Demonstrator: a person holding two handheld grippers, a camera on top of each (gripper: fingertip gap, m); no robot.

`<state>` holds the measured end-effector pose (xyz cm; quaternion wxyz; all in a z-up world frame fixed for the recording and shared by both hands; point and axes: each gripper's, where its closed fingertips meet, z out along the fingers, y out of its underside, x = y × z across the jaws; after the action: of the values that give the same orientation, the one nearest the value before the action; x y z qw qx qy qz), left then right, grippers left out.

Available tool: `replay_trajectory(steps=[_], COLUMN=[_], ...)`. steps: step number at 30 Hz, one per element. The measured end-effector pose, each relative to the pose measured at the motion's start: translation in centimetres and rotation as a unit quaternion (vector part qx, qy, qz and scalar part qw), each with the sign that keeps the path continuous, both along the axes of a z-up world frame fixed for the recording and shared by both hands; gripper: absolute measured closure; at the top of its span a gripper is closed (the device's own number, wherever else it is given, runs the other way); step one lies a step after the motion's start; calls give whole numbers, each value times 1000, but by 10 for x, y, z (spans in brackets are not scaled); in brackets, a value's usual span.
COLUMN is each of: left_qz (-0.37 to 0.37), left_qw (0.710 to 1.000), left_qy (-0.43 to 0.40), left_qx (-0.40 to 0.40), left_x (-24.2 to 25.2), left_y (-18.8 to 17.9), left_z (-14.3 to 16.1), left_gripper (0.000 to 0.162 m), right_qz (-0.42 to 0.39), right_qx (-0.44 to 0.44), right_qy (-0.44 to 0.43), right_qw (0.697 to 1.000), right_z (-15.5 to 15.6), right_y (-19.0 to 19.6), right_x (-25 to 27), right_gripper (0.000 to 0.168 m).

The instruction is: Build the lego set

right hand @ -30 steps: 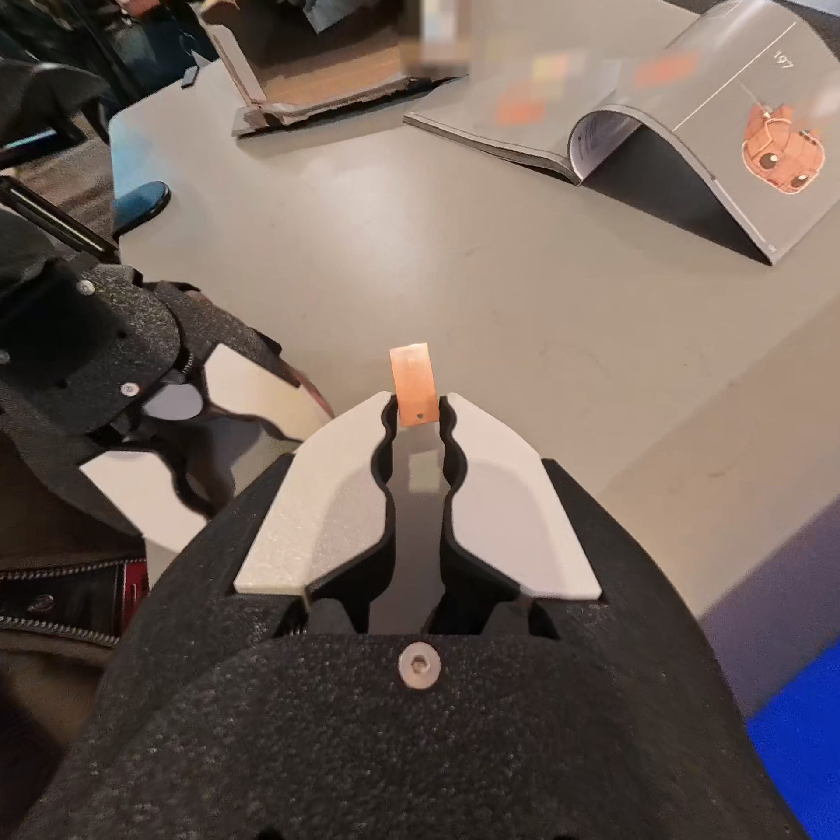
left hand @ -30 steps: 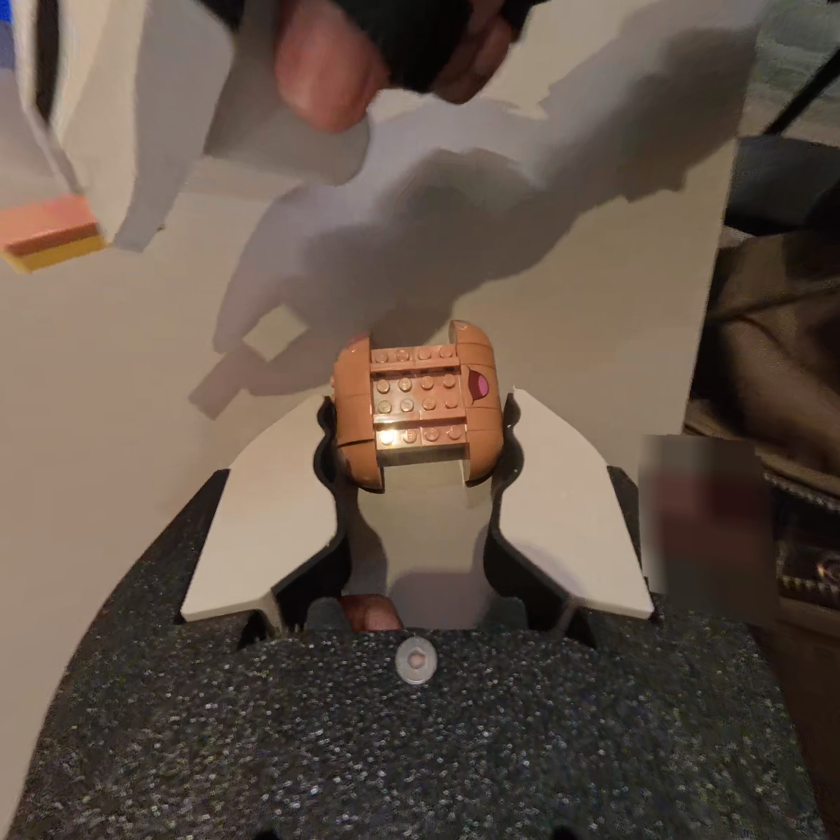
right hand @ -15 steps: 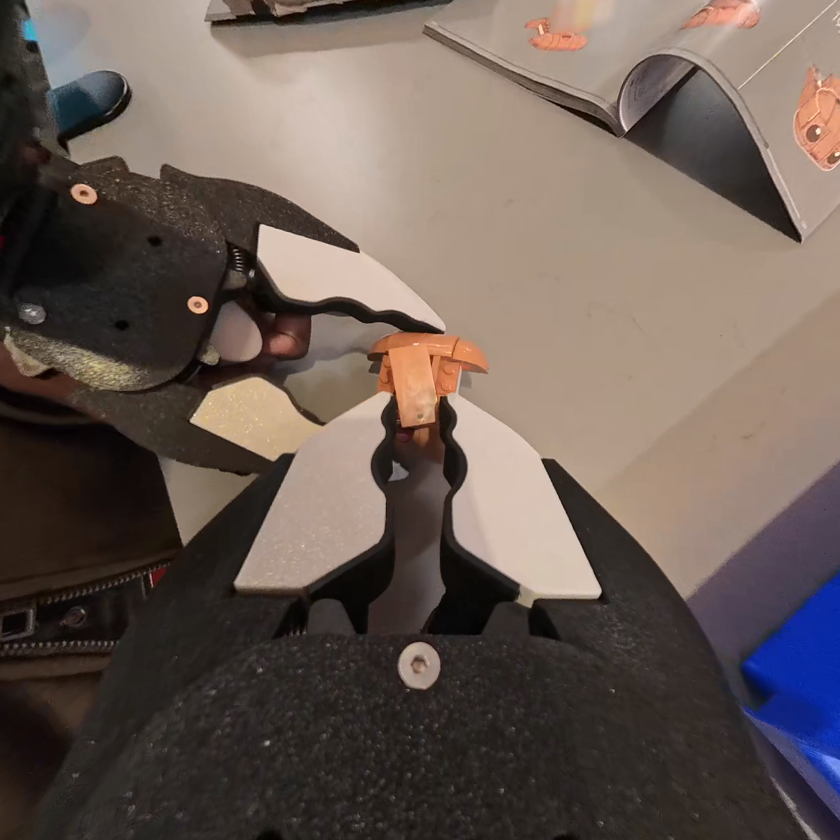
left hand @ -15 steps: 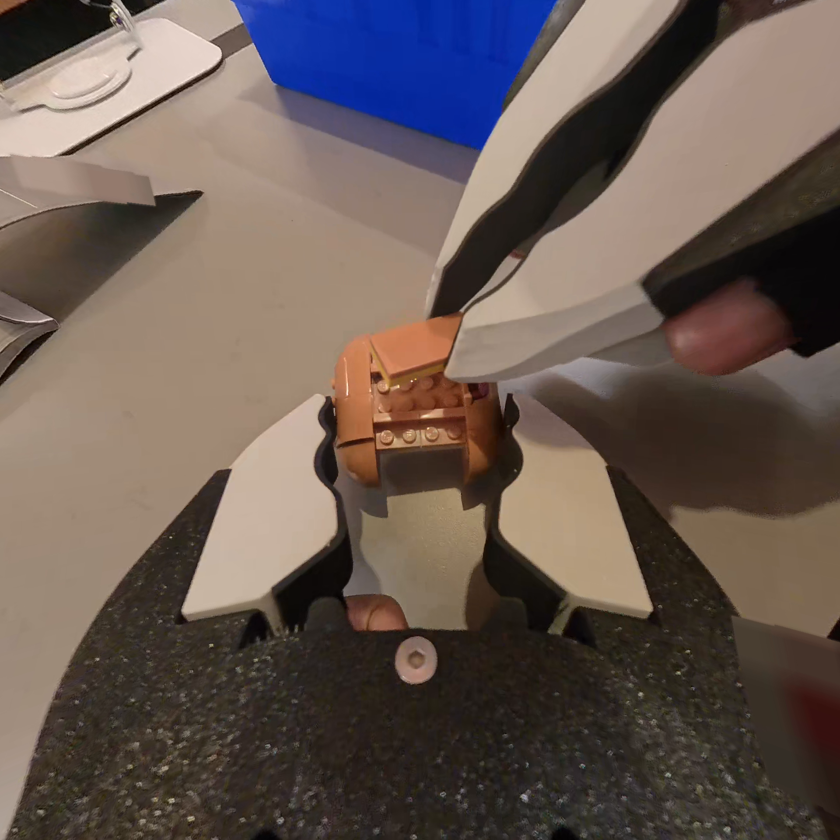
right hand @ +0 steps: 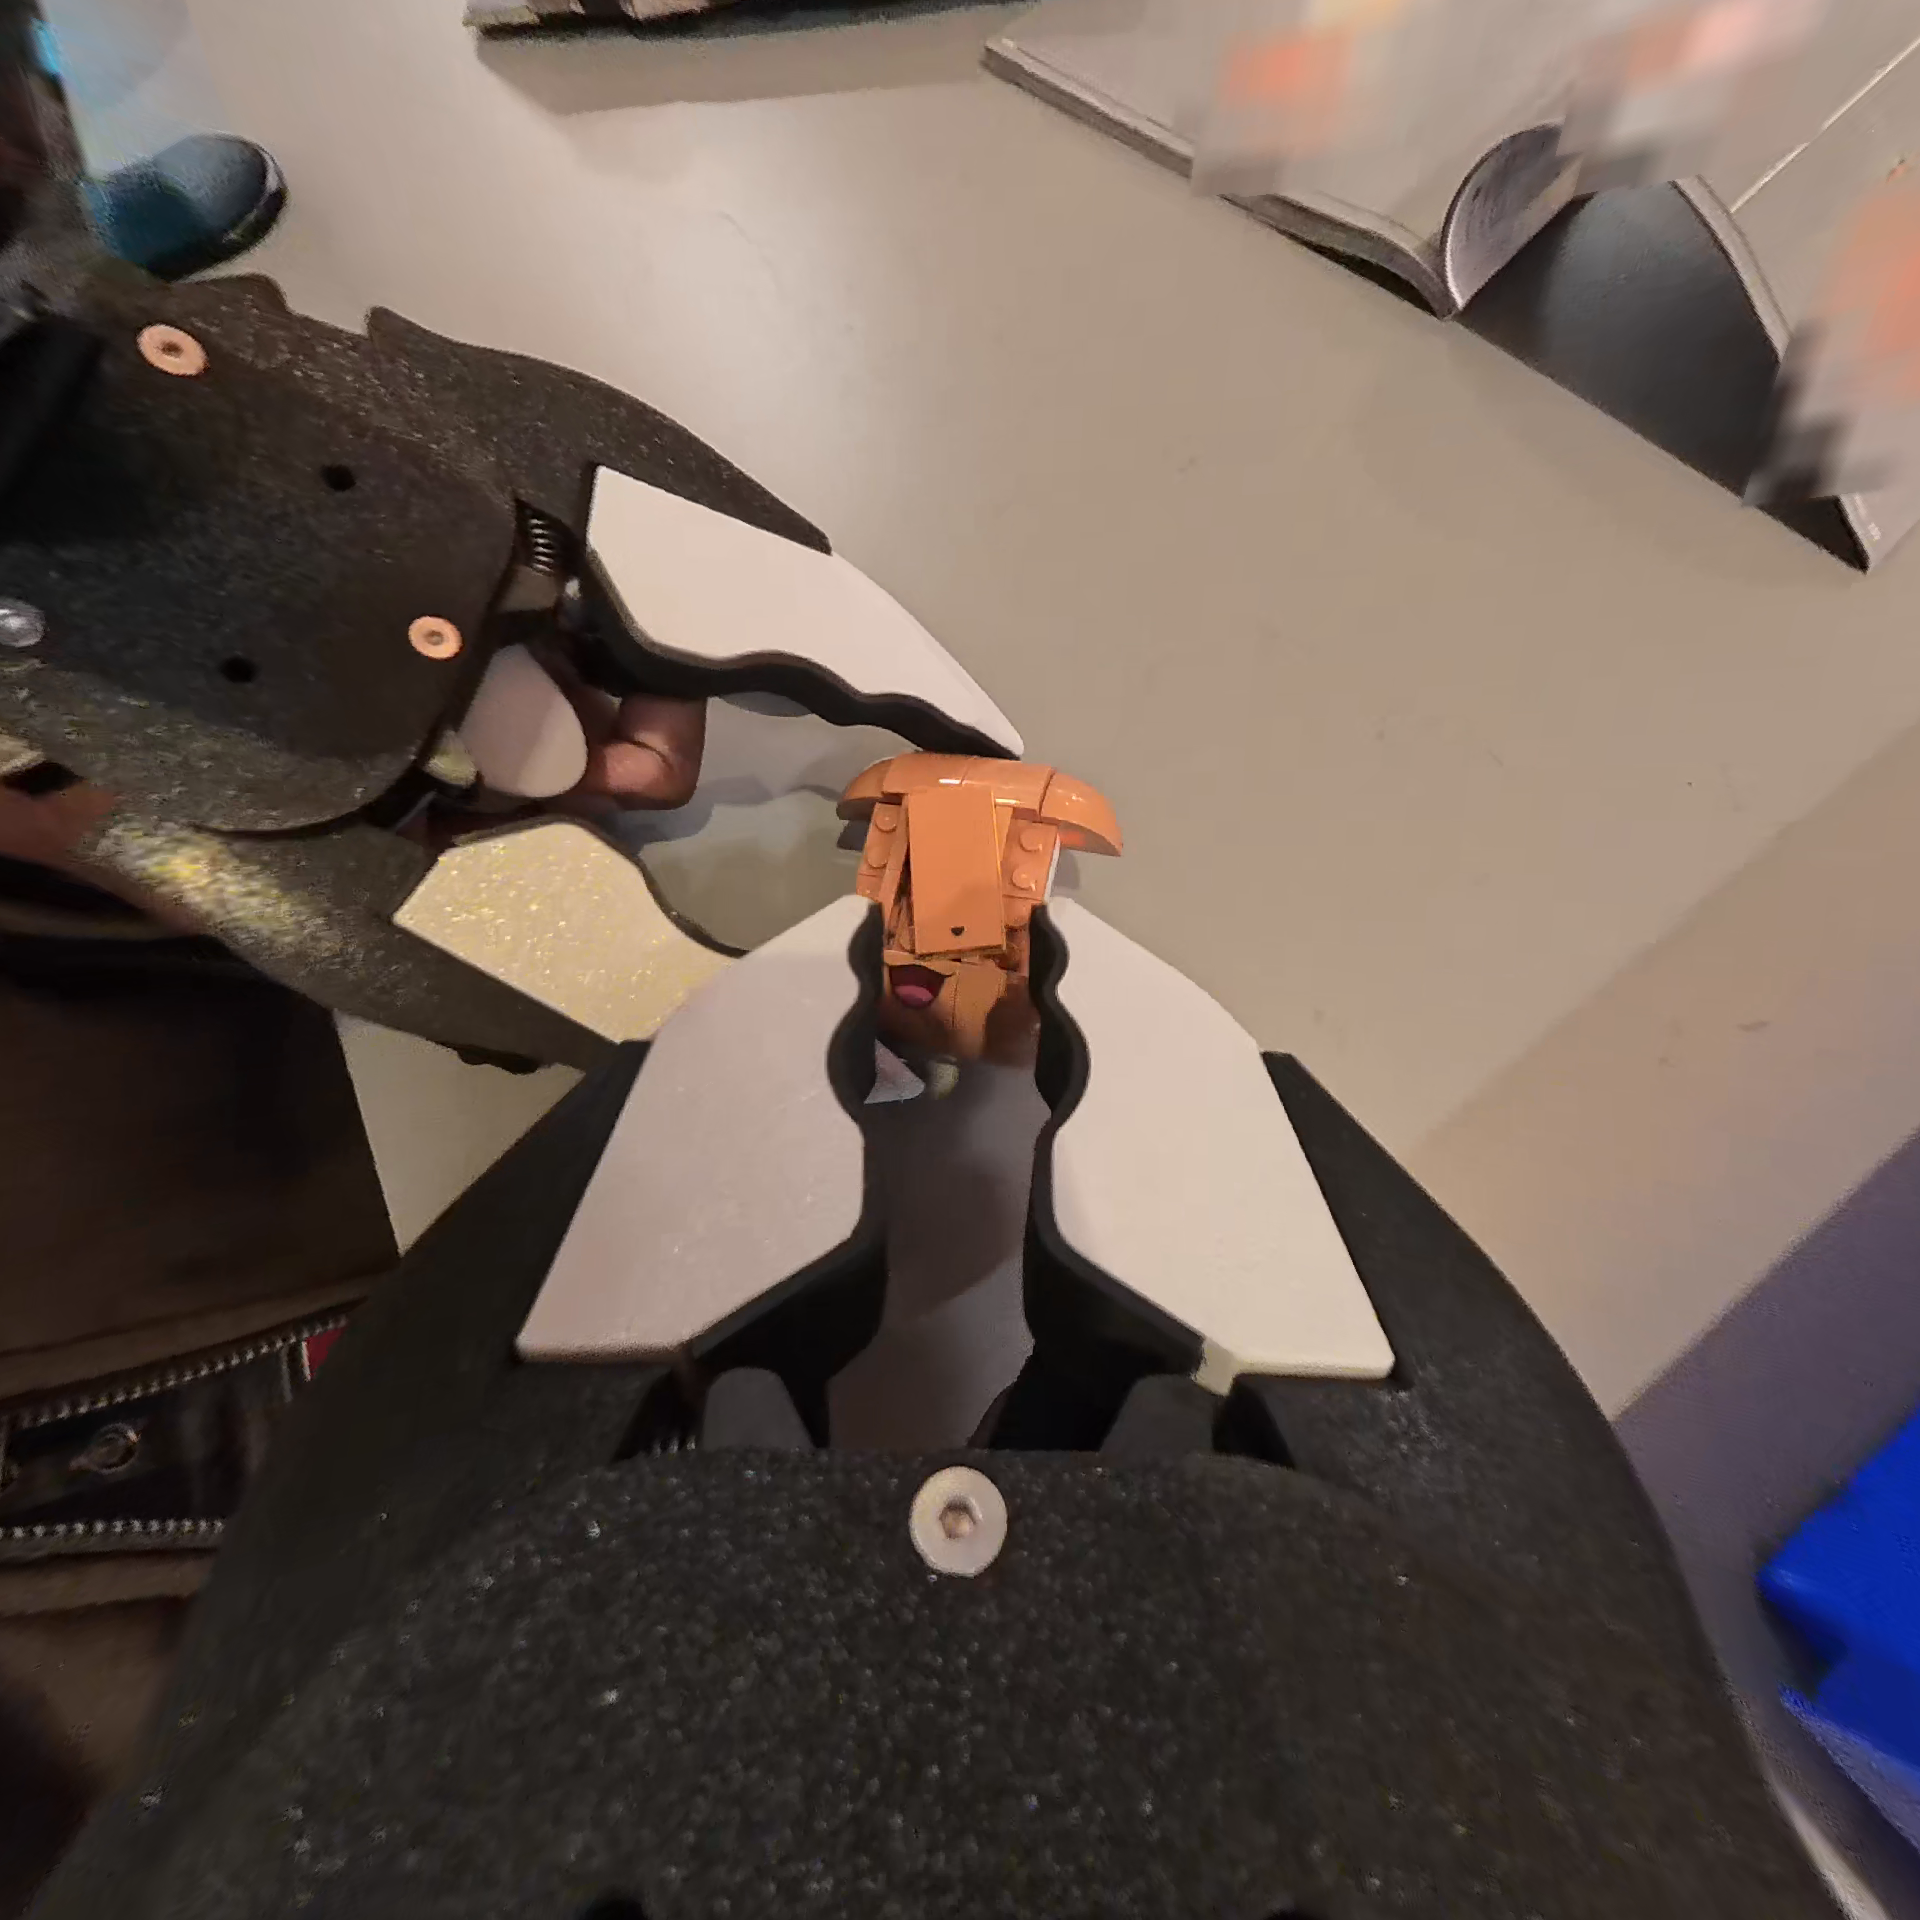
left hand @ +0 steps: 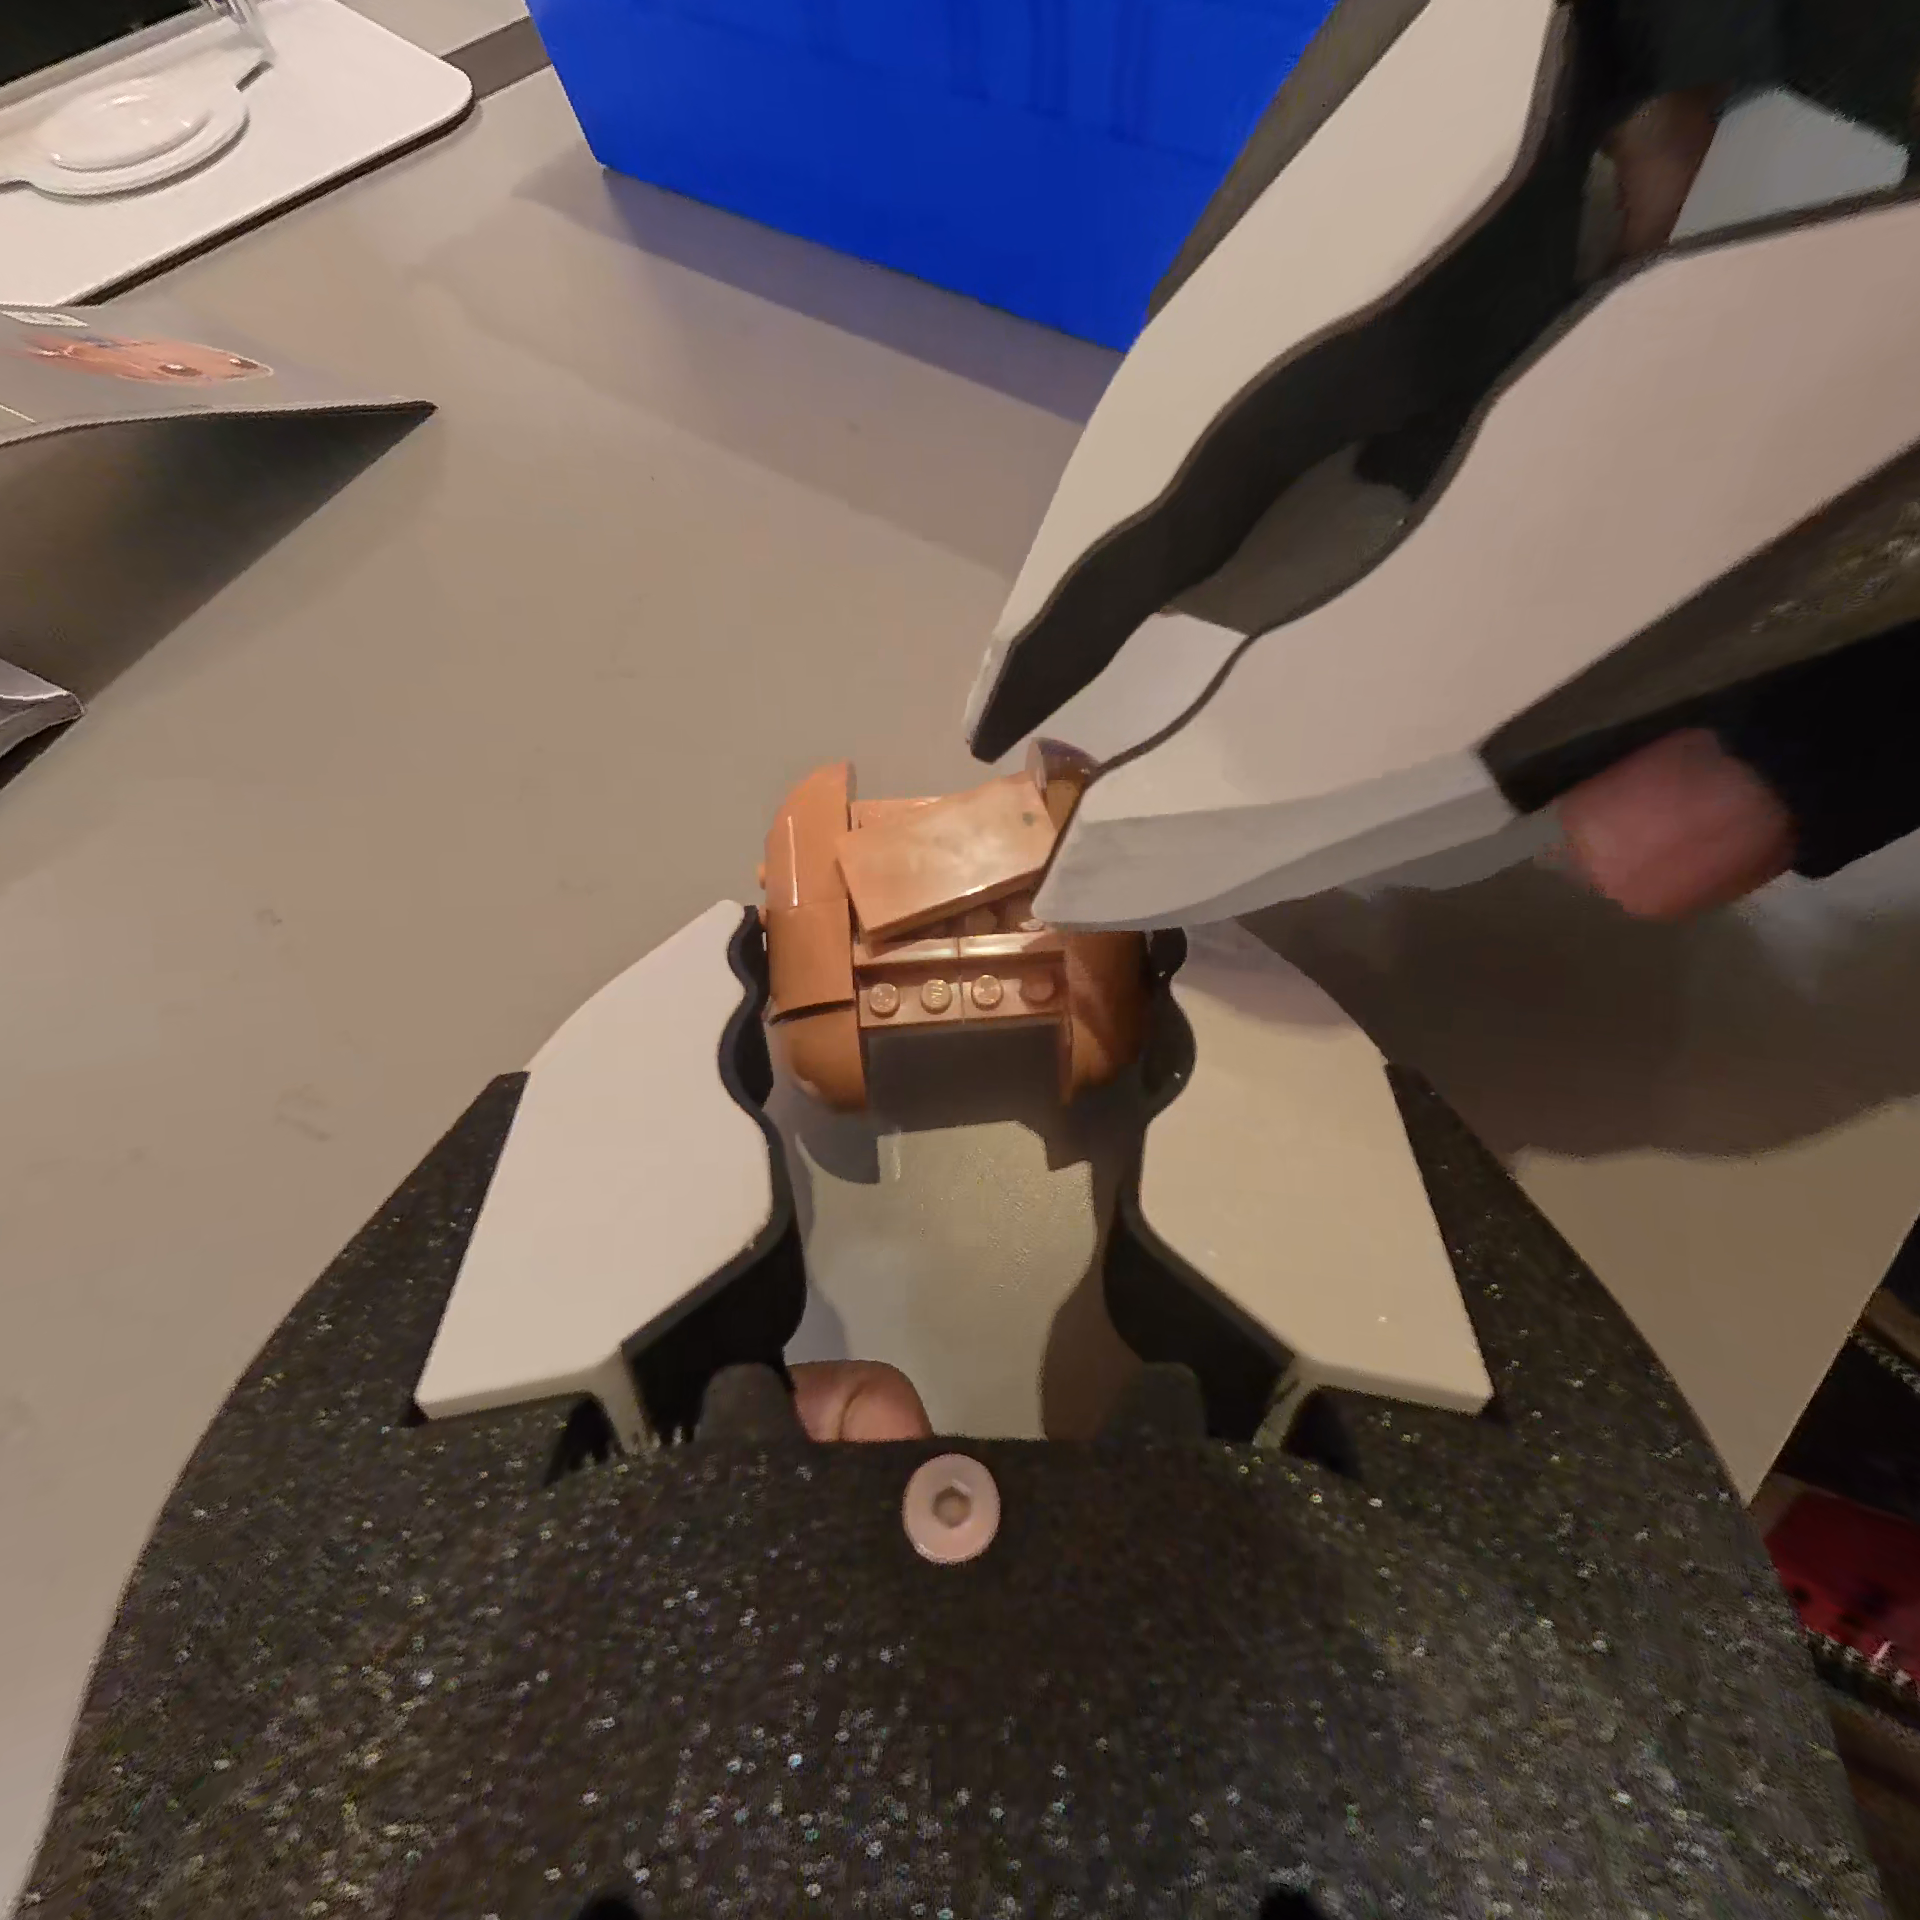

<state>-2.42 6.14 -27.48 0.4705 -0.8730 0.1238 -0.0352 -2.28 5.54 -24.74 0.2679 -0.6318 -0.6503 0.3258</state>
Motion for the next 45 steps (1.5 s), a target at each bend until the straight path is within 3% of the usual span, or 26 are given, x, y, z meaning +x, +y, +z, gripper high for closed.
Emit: replay_trajectory(steps=[13, 17, 23, 39, 45], left_qz=[-2, -5, -7, -15, -24], left_qw=[1000, 1000, 1000, 1000, 999], left_qy=[5, 9, 9, 17, 28], left_qx=[-7, -8, -8, -12, -9], left_x=[-3, -3, -3, -4, -2], left_y=[-2, -2, -2, -6, -9], left_z=[-2, -3, -2, -3, -2], left_gripper=[91, 91, 91, 91, 91], right_qz=[61, 43, 47, 46, 43], right_qx=[-54, -42, -50, -41, -83], right_qy=[23, 47, 14, 7, -3], right_qw=[996, 997, 998, 998, 996], right_z=[4, 12, -3, -3, -3], right_y=[-18, -9, -11, -10, -9], right_x=[0, -4, -1, -3, -10], right_gripper=[143, 143, 144, 145, 131])
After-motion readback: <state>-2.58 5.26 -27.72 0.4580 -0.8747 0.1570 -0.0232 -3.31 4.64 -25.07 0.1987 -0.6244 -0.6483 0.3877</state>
